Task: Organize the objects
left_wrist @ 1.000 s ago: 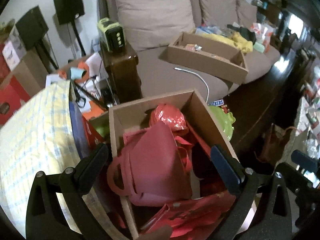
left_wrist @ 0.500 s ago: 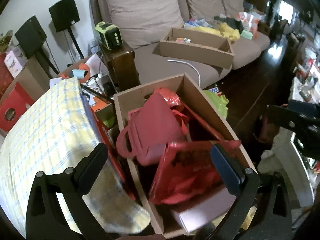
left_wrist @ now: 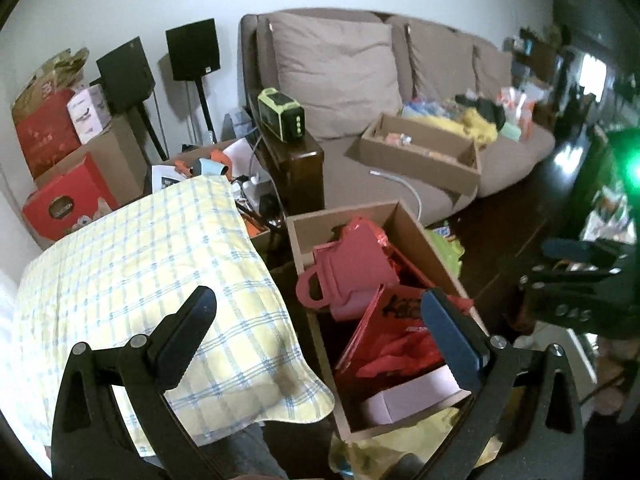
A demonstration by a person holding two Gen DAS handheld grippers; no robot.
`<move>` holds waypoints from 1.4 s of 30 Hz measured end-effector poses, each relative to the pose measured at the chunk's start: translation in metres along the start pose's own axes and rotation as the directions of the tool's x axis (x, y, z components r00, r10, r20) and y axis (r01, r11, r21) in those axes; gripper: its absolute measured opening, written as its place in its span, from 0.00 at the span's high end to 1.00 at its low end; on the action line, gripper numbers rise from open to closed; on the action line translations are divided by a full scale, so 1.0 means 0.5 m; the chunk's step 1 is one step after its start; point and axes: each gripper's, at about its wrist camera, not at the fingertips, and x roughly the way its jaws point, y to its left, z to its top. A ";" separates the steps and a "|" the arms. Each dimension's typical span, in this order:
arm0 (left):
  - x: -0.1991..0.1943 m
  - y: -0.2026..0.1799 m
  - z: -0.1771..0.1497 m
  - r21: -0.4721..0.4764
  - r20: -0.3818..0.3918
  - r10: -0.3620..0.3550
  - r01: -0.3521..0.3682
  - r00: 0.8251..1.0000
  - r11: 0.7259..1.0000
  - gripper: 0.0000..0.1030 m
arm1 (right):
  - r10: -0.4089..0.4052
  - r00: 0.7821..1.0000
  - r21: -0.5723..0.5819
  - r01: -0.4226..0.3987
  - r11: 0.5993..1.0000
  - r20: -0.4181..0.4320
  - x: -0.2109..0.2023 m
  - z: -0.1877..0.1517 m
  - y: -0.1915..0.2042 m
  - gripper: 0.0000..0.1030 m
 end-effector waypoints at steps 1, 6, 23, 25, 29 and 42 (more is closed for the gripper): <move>-0.011 0.005 0.002 -0.004 0.008 -0.003 0.003 1.000 1.000 0.00 | -0.003 1.000 -0.006 0.003 1.000 0.004 -0.005 0.000 0.004 0.25; -0.056 0.026 -0.003 -0.016 0.045 0.000 0.001 0.999 1.000 0.00 | -0.002 1.000 -0.020 0.003 1.000 0.013 -0.037 -0.023 0.027 0.25; -0.181 0.015 -0.023 -0.016 0.129 0.005 -0.003 0.992 1.000 0.01 | 0.005 0.994 -0.094 0.005 0.996 0.110 -0.176 -0.089 0.106 0.23; -0.187 0.013 -0.024 -0.015 0.134 0.017 -0.015 0.991 1.000 0.01 | 0.003 0.994 -0.088 0.007 0.996 0.109 -0.178 -0.090 0.104 0.23; -0.187 0.010 -0.024 -0.012 0.134 0.018 -0.017 0.991 1.000 0.00 | 0.003 0.993 -0.080 0.006 0.997 0.116 -0.184 -0.092 0.102 0.23; -0.204 0.014 -0.023 -0.015 0.136 -0.019 0.022 0.990 1.000 0.00 | 0.003 0.994 -0.098 0.008 0.995 0.112 -0.183 -0.092 0.102 0.23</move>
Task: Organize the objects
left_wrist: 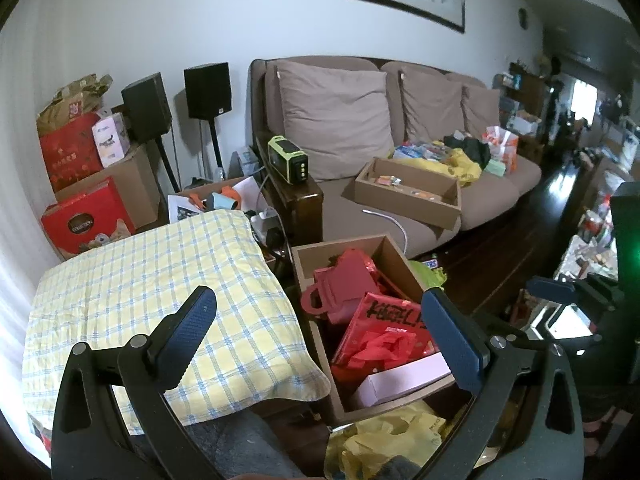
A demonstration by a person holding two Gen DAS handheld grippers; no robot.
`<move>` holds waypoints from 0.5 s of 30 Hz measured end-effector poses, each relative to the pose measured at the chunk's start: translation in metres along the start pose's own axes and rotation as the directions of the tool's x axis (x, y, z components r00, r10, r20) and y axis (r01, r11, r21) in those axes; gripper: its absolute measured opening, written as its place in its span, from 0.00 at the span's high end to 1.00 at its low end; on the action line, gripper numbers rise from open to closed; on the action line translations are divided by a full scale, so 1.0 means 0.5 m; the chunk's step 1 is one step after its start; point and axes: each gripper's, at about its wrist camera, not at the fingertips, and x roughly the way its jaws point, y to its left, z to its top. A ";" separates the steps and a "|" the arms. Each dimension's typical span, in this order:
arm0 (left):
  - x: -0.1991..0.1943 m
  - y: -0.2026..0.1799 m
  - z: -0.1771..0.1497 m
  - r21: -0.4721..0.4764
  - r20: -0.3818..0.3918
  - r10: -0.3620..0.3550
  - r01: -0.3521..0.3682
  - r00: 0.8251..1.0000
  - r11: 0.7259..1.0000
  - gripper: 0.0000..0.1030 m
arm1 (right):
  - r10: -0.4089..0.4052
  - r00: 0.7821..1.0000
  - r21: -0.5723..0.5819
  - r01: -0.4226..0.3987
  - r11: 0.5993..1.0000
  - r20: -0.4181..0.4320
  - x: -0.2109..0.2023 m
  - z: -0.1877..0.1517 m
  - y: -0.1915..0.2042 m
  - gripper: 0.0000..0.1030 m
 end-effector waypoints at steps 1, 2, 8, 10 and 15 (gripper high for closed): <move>0.000 0.000 0.001 -0.001 0.000 -0.004 0.004 1.000 1.000 0.00 | 0.000 1.000 0.000 0.000 1.000 0.001 -0.001 0.000 -0.001 0.23; -0.002 -0.001 0.001 -0.003 0.003 -0.005 0.005 1.000 1.000 0.01 | 0.000 1.000 0.000 0.000 1.000 -0.001 0.002 -0.001 0.000 0.23; -0.005 -0.003 0.003 0.001 0.007 -0.008 0.008 1.000 1.000 0.00 | -0.012 1.000 0.008 0.012 1.000 0.002 -0.002 0.000 -0.002 0.23; -0.007 -0.005 0.003 0.004 0.005 -0.011 0.011 1.000 1.000 0.00 | -0.011 1.000 0.008 0.011 1.000 0.006 -0.004 -0.001 -0.004 0.23; -0.010 -0.006 0.003 0.005 0.007 -0.015 0.015 1.000 1.000 0.00 | -0.016 1.000 0.017 0.016 1.000 0.017 -0.007 0.001 -0.013 0.23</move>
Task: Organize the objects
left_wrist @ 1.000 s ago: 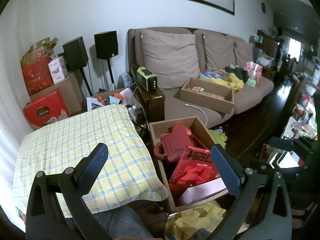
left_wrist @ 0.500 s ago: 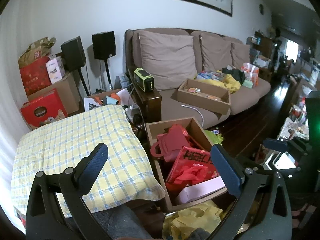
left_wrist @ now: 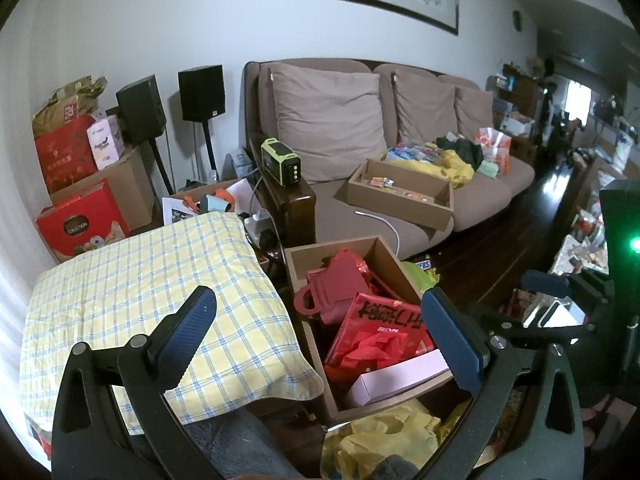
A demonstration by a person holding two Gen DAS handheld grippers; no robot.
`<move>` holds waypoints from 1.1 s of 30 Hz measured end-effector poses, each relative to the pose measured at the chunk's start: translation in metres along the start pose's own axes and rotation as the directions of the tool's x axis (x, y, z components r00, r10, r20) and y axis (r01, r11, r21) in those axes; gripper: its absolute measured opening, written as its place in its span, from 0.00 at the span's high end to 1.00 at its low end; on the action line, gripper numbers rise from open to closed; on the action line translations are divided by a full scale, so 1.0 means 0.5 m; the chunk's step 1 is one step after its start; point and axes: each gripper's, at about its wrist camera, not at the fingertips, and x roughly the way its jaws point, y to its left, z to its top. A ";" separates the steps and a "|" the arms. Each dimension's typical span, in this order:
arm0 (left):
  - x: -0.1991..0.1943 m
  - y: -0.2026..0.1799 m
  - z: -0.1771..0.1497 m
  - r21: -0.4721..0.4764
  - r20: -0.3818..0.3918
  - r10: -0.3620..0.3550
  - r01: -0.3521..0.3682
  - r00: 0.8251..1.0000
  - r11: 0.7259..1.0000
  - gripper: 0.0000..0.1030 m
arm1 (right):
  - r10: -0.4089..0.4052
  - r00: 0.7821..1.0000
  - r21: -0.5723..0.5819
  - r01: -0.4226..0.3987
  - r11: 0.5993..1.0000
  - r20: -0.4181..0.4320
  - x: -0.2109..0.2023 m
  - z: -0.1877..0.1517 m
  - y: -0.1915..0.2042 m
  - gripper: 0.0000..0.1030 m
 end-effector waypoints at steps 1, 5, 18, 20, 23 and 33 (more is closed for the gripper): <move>-0.001 0.000 0.000 0.000 0.000 0.000 0.000 1.000 1.000 0.00 | -0.002 1.000 0.001 0.002 1.000 -0.001 0.000 0.000 0.000 0.23; -0.001 -0.001 0.000 0.000 -0.001 0.000 0.000 1.000 1.000 0.00 | -0.005 1.000 0.003 0.005 1.000 -0.002 0.000 0.001 -0.002 0.23; 0.000 -0.005 -0.002 -0.003 -0.018 -0.018 0.017 1.000 1.000 0.00 | -0.003 1.000 0.001 0.003 1.000 -0.004 0.001 0.001 -0.003 0.23; 0.000 -0.005 -0.003 -0.009 -0.024 -0.025 0.025 0.999 1.000 0.00 | -0.003 1.000 0.000 0.003 1.000 -0.005 0.002 0.001 -0.002 0.23; -0.001 -0.005 -0.004 -0.006 -0.021 -0.021 0.021 1.000 1.000 0.00 | -0.003 1.000 0.001 0.003 1.000 -0.005 0.002 0.001 -0.003 0.23; -0.004 -0.005 -0.002 -0.012 -0.018 -0.018 0.017 1.000 1.000 0.01 | 0.000 1.000 -0.003 0.000 1.000 -0.010 0.006 0.000 -0.003 0.23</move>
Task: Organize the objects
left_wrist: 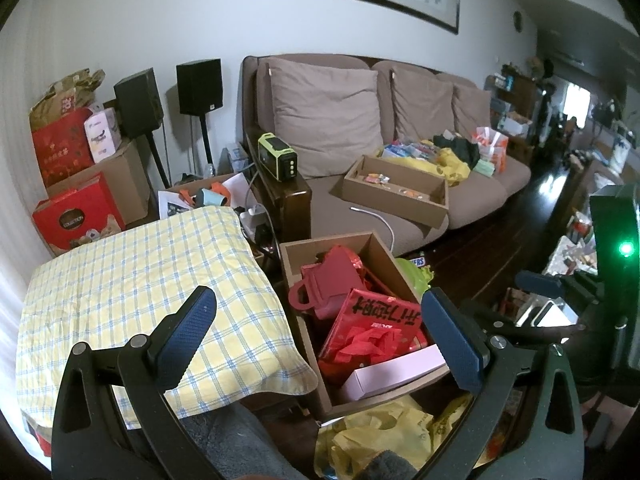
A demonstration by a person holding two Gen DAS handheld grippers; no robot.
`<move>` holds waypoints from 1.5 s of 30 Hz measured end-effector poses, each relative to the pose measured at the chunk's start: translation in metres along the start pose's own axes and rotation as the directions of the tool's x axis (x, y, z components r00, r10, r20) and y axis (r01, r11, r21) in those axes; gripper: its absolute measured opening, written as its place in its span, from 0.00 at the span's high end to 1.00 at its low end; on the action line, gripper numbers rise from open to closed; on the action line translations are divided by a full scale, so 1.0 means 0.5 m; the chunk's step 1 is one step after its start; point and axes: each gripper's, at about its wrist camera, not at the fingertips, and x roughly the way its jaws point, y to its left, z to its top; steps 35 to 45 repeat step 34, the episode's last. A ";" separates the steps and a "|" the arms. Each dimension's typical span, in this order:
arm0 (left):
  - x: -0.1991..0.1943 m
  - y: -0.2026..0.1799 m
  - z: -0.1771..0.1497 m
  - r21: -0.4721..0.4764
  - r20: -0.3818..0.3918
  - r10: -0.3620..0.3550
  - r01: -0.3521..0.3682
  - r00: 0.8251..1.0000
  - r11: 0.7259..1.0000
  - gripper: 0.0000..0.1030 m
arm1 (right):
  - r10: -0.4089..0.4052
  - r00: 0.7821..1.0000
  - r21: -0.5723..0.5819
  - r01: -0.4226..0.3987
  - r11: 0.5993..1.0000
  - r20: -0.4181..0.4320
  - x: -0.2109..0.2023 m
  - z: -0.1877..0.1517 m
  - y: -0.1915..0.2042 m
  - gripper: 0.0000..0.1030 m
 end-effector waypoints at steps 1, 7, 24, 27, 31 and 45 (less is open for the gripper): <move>-0.001 0.000 0.001 0.000 0.001 0.001 -0.001 1.000 1.000 0.00 | 0.000 1.000 0.000 0.000 1.000 0.000 0.001 -0.001 -0.001 0.22; -0.002 -0.001 0.001 0.000 -0.003 0.001 -0.001 1.000 1.000 0.00 | 0.000 1.000 -0.001 0.000 1.000 0.000 0.000 0.000 0.001 0.22; -0.006 0.002 0.006 0.000 -0.003 0.005 -0.005 1.000 1.000 0.00 | 0.002 1.000 -0.006 -0.002 1.000 -0.012 0.010 -0.007 0.004 0.22; -0.006 0.001 0.006 0.000 -0.005 0.006 -0.006 1.000 1.000 0.00 | 0.003 1.000 -0.007 -0.003 1.000 -0.012 0.010 -0.007 0.004 0.22; -0.008 0.001 0.006 -0.001 0.000 0.009 -0.009 1.000 1.000 0.00 | 0.002 1.000 -0.006 -0.002 1.000 -0.012 0.010 -0.006 0.005 0.22; -0.005 0.002 0.006 0.000 -0.003 0.013 -0.013 1.000 1.000 0.00 | 0.001 1.000 -0.005 -0.001 1.000 -0.013 0.010 -0.006 0.005 0.22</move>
